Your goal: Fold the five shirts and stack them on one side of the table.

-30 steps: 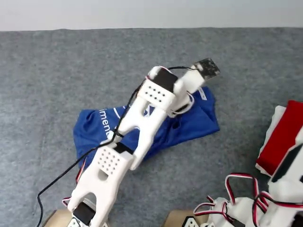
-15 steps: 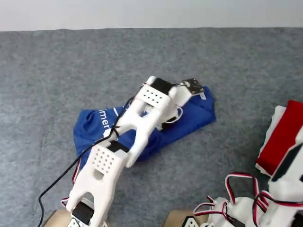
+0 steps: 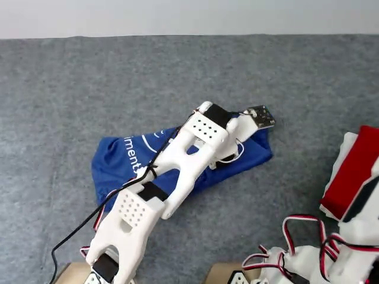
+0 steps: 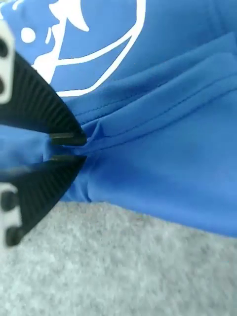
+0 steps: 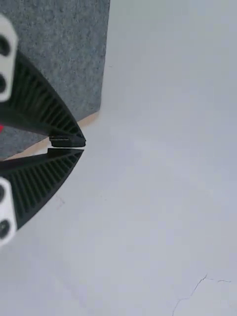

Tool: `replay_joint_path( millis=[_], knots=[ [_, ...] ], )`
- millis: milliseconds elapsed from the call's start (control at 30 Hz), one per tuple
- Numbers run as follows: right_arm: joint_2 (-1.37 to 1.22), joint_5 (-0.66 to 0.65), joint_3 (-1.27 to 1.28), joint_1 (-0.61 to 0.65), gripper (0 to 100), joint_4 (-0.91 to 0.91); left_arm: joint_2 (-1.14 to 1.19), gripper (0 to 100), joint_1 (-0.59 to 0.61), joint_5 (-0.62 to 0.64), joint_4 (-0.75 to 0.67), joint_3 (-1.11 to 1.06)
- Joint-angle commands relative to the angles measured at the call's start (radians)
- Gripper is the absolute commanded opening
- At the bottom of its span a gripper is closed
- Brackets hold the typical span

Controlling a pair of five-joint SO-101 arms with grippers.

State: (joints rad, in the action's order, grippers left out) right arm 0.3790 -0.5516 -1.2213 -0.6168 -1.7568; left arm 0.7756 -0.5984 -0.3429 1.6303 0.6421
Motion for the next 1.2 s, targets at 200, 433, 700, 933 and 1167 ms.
replay_joint_path(
  millis=[200,433,700,933,1167],
  knots=[
    [0.001,-0.006,0.009,-0.015,1.2,-0.038,-0.152,4,0.068,0.048,0.049,0.025],
    [-0.010,0.000,0.040,0.008,1.2,-0.036,-0.365,4,0.216,0.189,0.124,-0.001],
    [-0.008,0.052,0.204,0.171,1.2,-0.036,-0.658,4,0.545,0.213,0.121,-0.232],
    [-0.013,0.153,0.460,0.433,1.2,-0.036,-0.783,1,0.945,0.213,0.121,-0.369],
    [-0.015,0.233,0.829,0.733,1.2,0.010,-0.810,1,1.221,0.212,0.121,-0.417]
  ],
)
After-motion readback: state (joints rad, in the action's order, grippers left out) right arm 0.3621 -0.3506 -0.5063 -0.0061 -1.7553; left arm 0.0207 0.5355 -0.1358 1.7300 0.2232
